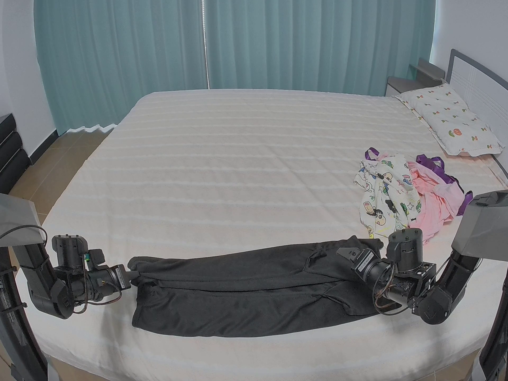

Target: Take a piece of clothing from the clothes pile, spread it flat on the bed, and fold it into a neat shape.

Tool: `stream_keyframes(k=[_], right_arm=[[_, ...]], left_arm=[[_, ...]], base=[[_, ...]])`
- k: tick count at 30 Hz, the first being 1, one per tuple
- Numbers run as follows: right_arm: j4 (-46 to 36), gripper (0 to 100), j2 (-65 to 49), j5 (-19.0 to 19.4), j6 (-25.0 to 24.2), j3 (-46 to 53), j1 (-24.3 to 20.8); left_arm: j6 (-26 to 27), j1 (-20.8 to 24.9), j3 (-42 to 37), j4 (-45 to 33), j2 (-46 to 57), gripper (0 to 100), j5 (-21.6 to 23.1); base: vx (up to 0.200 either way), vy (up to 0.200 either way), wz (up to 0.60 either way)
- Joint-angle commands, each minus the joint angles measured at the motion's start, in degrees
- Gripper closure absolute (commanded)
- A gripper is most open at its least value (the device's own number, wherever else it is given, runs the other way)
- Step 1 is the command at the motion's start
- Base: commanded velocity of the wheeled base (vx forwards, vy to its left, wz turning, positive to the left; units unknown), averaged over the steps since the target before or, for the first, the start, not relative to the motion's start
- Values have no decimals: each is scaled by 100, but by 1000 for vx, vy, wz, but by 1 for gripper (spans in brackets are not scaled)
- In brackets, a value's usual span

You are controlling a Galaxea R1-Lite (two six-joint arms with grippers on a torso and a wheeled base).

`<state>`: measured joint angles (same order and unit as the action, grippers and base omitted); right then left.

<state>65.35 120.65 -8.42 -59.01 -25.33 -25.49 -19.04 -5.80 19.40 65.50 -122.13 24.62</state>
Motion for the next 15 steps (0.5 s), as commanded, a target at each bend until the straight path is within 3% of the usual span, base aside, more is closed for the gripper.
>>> stream_keyframes(k=[1, 6, 15], right_arm=[[-49, 0, -42, -10, 4, -77, 35], [-111, 0, -147, -28, 4, -68, 53], [-981, 0, -692, -10, -5, -68, -9]], left_arm=[[-135, 71, 12, 95, 163, 100, -81], [-214, 123, 20, 156, 163, 100, -212], [-223, 158, 29, 156, 119, 100, -230]], base=[[0, 0, 0], [0, 0, 0], [0, 0, 0]])
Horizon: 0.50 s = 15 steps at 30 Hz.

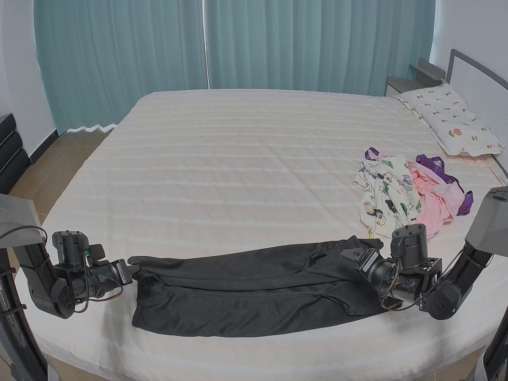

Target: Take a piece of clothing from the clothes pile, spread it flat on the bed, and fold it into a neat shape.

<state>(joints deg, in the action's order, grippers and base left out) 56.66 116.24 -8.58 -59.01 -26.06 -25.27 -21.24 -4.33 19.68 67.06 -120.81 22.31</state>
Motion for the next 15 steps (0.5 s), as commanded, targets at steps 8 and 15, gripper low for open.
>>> stream_keyframes(k=[8, 15], right_arm=[[-428, 0, -268, 50, -5, 14, -66], [-463, 0, 162, 234, -58, -66, -22]], left_arm=[[-3, 20, 28, 0, -30, 100, 2], [-170, 20, 63, 0, 5, 100, -7]], base=[[0, 0, 0], [0, 0, 0]])
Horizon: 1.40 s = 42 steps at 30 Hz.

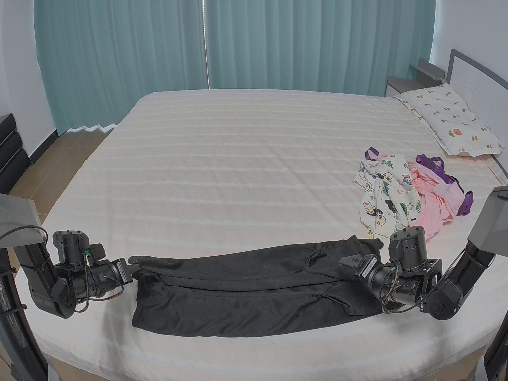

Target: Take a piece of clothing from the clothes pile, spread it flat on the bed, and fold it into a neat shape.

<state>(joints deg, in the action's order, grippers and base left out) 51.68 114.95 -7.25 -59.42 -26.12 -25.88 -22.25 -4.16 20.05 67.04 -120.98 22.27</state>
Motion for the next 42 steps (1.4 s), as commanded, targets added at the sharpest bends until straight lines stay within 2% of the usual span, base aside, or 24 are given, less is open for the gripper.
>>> stream_keyframes(k=[1, 5, 17, 18, 28, 34, 36, 38, 39, 41, 42], right_arm=[[36, 0, 362, 119, -35, -130, 57], [-8, 0, 520, 101, -255, -279, 110], [44, 0, 670, -83, -351, -569, 329], [53, 100, 696, -92, -369, -596, 329], [0, 100, 705, -198, -351, -701, 382], [62, 100, 696, -198, -369, -947, 514], [141, 100, 661, -206, -386, -1202, 602], [176, 100, 661, -215, -395, -1255, 619], [422, 100, 670, -365, -422, -1439, 751], [897, 100, 749, -611, -439, -1589, 830], [976, 100, 766, -646, -439, -1598, 839]], left_arm=[[-69, 3, 25, 2, 22, 100, -4], [-78, 3, 25, 2, 22, 100, -4], [-78, 3, 25, 2, 31, 100, 5], [-78, 3, 25, 2, 31, 100, -4], [-96, 3, 42, 2, 48, 100, -4], [-491, 73, 183, 2, 101, 100, -30], [-922, 143, 394, 2, 171, 100, -382], [-1018, 187, 456, 11, 171, 100, -522], [-1264, 301, 631, 11, 162, 100, -979], [-1555, 424, 781, 90, 127, 100, -1366], [-1598, 442, 798, 117, 118, 100, -1401]], base=[[0, 0, 0], [0, 0, 0], [0, 0, 0], [0, 0, 0], [0, 0, 0], [0, 0, 0], [0, 0, 0], [0, 0, 0], [0, 0, 0], [0, 0, 0], [0, 0, 0]])
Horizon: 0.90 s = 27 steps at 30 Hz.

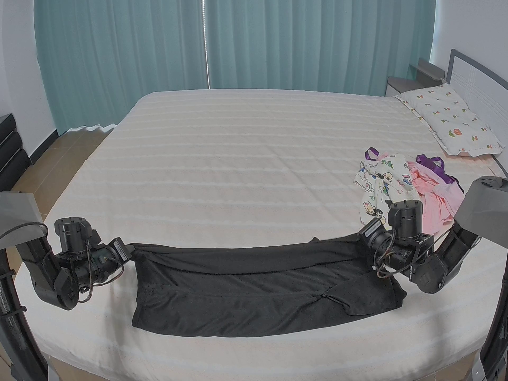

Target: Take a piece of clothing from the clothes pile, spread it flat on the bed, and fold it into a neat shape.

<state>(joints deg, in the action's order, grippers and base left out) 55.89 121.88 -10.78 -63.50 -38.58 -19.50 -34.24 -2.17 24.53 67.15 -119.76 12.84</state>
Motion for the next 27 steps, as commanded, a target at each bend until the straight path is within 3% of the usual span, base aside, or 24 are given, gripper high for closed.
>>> stream_keyframes(k=[1, 4, 10, 15, 27], right_arm=[[1055, 100, 169, -408, -40, -316, 228], [1644, 100, 336, -434, 22, -35, 210], [1662, 100, 459, -364, 286, 483, 228], [1662, 100, 301, -197, 453, 809, 219], [1635, 100, 204, -126, 628, 1160, 193]], left_arm=[[-636, 314, 386, 378, -21, 100, -589], [-847, 402, 298, 1020, -188, 100, -598], [-768, 419, -45, 2285, -891, 100, -607], [-197, 446, -352, 2285, -909, 100, -501], [67, 516, -739, 2285, -847, 100, -317]], base=[[0, 0, 0], [0, 0, 0], [0, 0, 0], [0, 0, 0], [0, 0, 0]])
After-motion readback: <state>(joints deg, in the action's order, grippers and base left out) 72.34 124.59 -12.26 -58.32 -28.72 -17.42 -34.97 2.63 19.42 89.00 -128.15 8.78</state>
